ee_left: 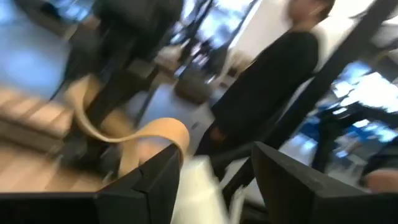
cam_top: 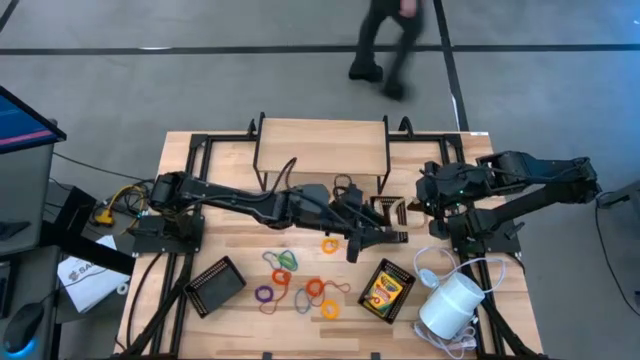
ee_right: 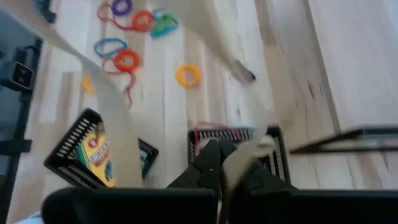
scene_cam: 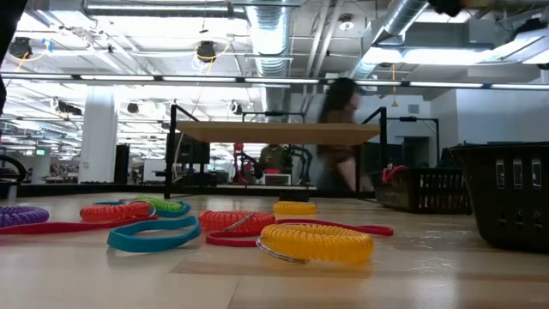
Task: Pick & Place Office Desk Supplies
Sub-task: Put the white rubber band into the top left black bin
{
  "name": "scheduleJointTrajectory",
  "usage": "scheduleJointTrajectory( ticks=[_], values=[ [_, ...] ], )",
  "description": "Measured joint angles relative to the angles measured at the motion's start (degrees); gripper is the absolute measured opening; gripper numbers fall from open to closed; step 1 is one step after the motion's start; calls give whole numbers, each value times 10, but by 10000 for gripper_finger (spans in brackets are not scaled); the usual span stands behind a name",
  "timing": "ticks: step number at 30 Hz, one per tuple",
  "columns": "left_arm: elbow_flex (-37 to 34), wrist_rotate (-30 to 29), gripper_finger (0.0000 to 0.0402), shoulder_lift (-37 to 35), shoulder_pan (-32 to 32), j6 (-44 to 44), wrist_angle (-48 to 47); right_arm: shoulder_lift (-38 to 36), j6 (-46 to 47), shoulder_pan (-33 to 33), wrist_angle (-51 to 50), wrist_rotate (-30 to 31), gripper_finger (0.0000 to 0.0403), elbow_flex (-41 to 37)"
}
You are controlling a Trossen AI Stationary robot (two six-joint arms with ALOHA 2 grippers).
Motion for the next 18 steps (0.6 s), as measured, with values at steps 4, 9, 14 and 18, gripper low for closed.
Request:
scheduleJointTrajectory(
  ticks=[4,9,14,18],
  values=[
    [0,-17,193,0,0,-32,-83,1,7,-20,-31,-1,0,-2],
    [0,-20,173,0,-4,-63,-131,13,23,-59,-31,-24,0,-46],
    [0,-22,149,-3,-13,-80,-200,31,23,-87,10,-35,0,-109],
    [0,-55,129,-15,-26,-97,-283,39,9,-96,39,-45,0,-131]
  ],
)
